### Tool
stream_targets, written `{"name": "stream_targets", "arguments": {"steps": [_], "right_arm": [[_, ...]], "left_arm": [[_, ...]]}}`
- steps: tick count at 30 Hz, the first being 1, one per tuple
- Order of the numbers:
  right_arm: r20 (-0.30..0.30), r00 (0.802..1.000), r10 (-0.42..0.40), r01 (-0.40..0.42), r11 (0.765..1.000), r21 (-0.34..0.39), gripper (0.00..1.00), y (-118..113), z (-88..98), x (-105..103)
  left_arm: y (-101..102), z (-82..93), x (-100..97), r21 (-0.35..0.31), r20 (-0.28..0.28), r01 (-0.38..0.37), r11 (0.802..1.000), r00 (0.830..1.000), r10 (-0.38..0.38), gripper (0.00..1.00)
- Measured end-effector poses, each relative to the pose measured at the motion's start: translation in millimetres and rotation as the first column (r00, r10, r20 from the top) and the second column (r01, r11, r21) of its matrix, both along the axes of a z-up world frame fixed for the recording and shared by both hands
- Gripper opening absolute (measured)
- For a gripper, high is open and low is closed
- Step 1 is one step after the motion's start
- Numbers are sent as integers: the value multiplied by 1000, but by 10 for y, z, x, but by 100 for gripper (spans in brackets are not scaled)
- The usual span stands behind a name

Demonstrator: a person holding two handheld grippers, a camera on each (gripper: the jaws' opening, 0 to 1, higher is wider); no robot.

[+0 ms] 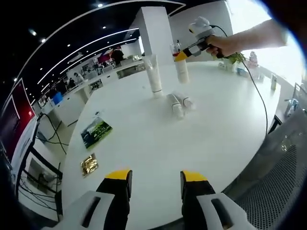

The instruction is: Arrange the skincare products in the storage area until every visible bottle or jar stands upright without overlapping.

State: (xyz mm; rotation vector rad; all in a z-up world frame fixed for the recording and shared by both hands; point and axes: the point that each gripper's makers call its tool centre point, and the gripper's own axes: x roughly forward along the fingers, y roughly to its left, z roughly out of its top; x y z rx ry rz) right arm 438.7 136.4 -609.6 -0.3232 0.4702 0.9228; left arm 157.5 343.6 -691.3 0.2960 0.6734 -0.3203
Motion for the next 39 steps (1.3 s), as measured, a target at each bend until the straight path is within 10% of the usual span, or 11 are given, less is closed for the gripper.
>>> {"name": "stream_targets", "arguments": {"steps": [14,39], "right_arm": [[-48,998,43,-42,999,33,29,41,-351,452],[-47,986,157,-153,984,92,30,322,-447,437]], "left_arm": [[4,-49,-9,16,-21,8,1000,1000,-8,42],[28,-98,-18,35,-38,5,999,999,-4,42]]}}
